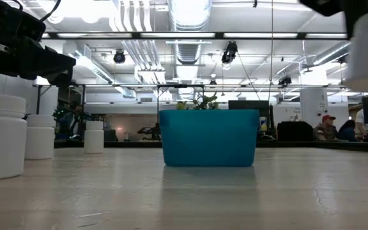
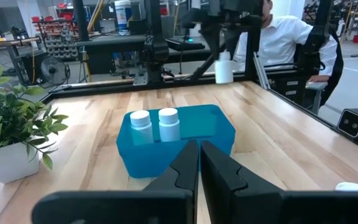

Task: Pick and place pill bottles into a basket
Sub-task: Put the white medicine bottle into the blue bin

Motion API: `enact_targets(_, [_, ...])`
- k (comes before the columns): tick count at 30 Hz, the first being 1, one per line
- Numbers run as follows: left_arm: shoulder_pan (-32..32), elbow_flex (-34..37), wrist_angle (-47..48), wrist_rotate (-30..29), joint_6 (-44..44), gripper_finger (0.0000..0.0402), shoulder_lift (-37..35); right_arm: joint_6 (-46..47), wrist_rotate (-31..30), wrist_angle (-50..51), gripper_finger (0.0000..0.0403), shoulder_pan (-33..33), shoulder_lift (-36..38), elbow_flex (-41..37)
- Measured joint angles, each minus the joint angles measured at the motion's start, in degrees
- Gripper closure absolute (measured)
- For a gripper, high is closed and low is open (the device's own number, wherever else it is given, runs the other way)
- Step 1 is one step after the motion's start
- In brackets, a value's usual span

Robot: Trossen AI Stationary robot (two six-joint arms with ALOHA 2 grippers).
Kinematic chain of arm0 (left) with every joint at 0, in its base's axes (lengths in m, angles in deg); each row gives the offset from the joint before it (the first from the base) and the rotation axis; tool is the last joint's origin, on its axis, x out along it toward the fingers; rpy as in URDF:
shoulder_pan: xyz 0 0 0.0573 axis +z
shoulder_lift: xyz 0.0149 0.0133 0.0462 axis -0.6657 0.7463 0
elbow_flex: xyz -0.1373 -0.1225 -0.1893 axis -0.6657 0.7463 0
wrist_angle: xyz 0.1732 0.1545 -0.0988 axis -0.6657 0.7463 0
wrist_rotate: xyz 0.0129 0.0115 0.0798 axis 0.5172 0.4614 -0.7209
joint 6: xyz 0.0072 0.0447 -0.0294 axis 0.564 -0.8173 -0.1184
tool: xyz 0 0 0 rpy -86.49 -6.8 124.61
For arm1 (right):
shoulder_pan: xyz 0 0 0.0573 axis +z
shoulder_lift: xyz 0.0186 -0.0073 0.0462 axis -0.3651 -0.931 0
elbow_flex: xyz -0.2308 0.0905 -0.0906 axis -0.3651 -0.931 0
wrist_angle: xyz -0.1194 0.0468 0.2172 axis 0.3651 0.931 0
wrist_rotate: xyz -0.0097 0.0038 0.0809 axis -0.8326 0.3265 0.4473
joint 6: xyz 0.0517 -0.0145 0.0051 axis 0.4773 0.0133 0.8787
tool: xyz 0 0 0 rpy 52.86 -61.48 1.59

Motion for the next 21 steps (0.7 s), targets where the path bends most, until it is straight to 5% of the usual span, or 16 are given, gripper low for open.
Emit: enact_targets(21, [0.0, 0.0, -0.1, 0.0, 0.0, 0.0402, 0.6, -24.6, 3.3, -4.2, 0.0257, -16.3, -5.3, 8.4])
